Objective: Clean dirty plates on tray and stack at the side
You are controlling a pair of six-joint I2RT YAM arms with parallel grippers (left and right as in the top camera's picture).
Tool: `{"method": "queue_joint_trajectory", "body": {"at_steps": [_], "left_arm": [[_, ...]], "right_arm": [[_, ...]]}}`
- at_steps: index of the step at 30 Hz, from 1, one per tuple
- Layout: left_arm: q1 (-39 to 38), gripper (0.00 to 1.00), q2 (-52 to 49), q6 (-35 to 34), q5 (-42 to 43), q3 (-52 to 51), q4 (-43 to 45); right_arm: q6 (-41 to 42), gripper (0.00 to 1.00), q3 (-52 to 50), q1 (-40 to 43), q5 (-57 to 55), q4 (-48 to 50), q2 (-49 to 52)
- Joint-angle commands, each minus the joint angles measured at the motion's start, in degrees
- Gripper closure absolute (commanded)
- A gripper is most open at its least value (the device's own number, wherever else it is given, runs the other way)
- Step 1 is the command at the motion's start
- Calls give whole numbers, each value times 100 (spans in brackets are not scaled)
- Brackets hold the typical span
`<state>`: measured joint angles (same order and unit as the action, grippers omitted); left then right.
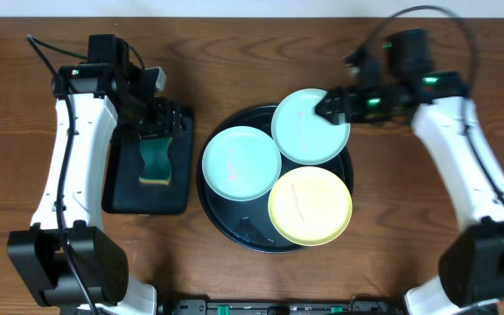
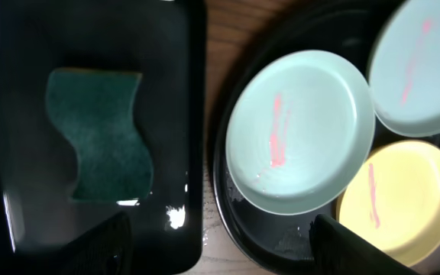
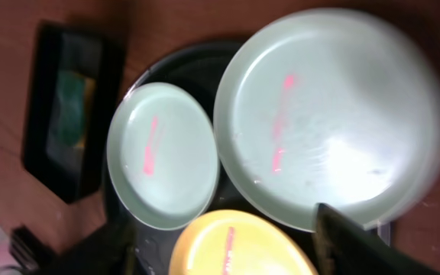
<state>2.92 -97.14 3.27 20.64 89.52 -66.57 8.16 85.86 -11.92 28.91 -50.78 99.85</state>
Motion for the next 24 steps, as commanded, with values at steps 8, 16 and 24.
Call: {"method": "queue_joint_trajectory", "body": {"at_steps": [8, 16, 24], "left_arm": [[35, 25, 234, -916, -1128, 234, 0], [35, 25, 232, -916, -1130, 234, 94], [35, 25, 232, -916, -1130, 232, 111]], "right_arm": [[1851, 54, 101, -1519, -1950, 221, 782], [2164, 66, 101, -1952, -1985, 173, 1353], [2194, 80, 101, -2044, -1987, 260, 1843]]}}
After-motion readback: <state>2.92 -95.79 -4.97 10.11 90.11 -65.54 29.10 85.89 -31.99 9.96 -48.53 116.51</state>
